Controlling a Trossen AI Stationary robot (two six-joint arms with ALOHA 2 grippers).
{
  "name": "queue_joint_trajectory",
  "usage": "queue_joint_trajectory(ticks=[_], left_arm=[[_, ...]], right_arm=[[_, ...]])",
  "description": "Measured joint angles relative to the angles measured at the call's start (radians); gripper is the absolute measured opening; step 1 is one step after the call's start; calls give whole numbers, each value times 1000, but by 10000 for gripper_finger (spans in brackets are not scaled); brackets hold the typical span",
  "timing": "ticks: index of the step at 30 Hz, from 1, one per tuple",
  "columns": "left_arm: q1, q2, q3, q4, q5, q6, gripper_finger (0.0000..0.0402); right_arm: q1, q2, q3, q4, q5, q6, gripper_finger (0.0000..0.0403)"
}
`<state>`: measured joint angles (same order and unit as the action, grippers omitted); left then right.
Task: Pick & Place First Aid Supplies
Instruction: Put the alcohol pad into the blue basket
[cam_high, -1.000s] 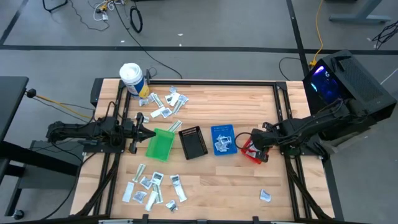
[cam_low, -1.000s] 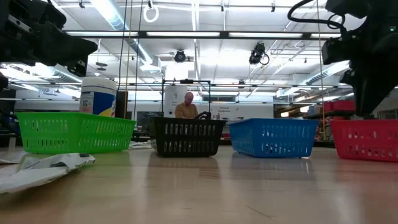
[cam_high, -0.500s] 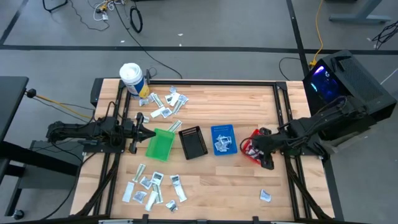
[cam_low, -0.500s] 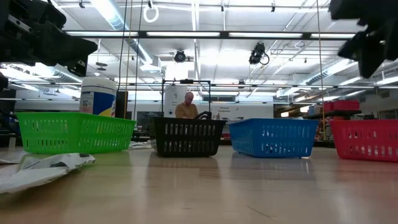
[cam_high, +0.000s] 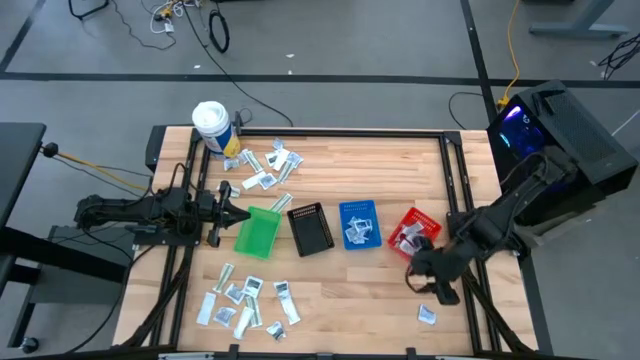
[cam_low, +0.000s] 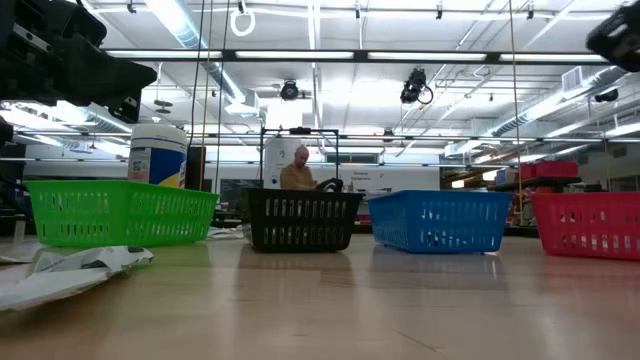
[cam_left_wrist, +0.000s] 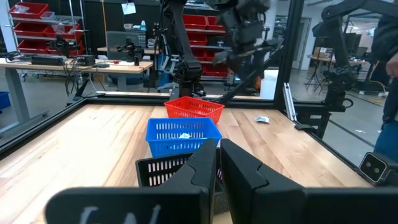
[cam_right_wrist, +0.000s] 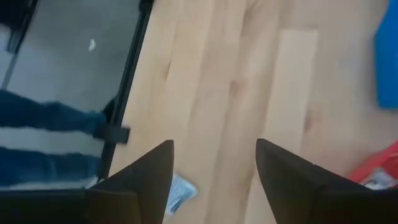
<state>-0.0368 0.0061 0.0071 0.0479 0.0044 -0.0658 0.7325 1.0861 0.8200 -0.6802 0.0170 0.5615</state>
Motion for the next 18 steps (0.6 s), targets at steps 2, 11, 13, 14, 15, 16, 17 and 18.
queue_joint_trajectory(ticks=[2, 11, 13, 14, 15, 16, 17, 18], left_arm=[[0, 0, 0, 0, 0, 0, 32], [0, 0, 0, 0, 0, 0, 32], [0, 0, 0, 0, 0, 0, 32], [0, 0, 0, 0, 0, 0, 32], [0, 0, 0, 0, 0, 0, 32], [0, 0, 0, 0, 0, 0, 32], [0, 0, 0, 0, 0, 0, 32], [0, 0, 0, 0, 0, 0, 32]], right_arm=[[38, 25, 0, 1, 1, 10, 229], [179, 152, 1, 1, 17, 83, 229], [205, 184, 1, -1, 42, 136, 229], [217, 198, 1, 0, 57, 165, 229], [229, 212, 1, 1, 73, 199, 229], [238, 227, 1, 0, 80, 233, 229], [246, 242, 2, 1, 78, 267, 229], [253, 255, 1, 0, 74, 301, 229]])
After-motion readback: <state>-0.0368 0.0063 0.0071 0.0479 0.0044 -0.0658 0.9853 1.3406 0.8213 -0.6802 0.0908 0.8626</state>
